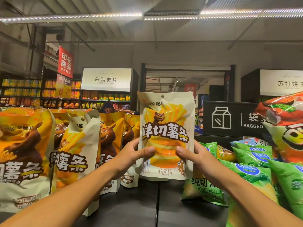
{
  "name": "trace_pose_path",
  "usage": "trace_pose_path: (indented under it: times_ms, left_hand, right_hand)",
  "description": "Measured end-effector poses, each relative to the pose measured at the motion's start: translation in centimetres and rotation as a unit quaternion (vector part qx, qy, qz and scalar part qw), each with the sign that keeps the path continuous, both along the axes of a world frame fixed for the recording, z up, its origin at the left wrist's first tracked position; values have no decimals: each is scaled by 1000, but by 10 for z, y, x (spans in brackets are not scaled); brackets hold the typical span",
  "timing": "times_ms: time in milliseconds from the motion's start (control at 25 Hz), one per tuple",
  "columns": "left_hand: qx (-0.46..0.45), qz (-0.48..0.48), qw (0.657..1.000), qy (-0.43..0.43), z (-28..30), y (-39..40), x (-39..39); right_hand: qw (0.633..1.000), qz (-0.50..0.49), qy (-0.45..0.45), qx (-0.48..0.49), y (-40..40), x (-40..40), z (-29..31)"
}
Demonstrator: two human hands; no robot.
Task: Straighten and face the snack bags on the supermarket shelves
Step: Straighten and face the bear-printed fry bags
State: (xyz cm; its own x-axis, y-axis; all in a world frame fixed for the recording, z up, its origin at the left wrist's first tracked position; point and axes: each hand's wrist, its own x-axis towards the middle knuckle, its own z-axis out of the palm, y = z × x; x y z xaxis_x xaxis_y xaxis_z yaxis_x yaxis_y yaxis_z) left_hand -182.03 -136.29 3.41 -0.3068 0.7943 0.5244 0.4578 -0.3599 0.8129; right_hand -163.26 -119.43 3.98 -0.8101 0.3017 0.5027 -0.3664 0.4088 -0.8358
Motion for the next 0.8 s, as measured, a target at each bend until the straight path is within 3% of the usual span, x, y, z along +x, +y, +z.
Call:
trace_pose_path:
  times_ms: [520,800]
  left_hand:
    - [26,-17,998,-50,2,2,2]
    - [130,127,982,49,4,5,4]
  right_hand:
    - [999,-19,27,-40,1,-3,1]
    - [995,-37,64,-67,-1,-3,3]
